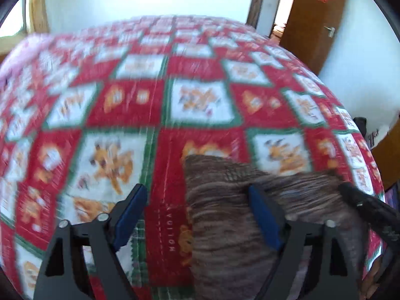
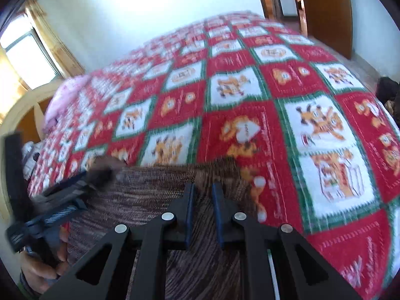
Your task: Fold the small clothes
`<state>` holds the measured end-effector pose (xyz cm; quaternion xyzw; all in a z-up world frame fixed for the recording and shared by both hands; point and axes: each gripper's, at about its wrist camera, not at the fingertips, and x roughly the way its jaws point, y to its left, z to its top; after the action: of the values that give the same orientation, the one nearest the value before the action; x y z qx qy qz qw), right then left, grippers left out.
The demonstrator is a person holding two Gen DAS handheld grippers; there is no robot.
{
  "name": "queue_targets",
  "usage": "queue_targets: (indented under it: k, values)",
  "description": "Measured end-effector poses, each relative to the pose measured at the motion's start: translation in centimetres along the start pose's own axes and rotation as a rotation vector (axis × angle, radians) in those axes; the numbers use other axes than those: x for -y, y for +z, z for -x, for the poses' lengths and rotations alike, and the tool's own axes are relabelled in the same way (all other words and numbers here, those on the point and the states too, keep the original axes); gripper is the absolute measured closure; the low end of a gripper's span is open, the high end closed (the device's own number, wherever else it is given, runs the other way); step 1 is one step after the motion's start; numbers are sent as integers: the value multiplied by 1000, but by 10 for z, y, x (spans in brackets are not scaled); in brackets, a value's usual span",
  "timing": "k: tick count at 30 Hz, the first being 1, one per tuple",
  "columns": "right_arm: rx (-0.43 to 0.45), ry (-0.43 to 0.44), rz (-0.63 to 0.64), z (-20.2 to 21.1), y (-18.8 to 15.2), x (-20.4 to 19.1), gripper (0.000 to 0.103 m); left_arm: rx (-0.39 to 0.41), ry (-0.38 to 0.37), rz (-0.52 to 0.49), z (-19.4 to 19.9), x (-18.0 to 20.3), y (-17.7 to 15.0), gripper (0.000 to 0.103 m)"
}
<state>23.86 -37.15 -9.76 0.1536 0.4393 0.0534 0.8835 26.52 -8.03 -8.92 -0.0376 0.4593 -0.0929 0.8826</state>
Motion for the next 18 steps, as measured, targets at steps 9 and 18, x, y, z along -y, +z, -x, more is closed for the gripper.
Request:
queue_targets:
  k: [9,18]
  values:
    - [14,54,-105,-5,6,15,88,18,-7,-18,5,-7,-2,5]
    - [62,65,-2,105,-64,-23,87,85,-76,-208,103,24,-67,6]
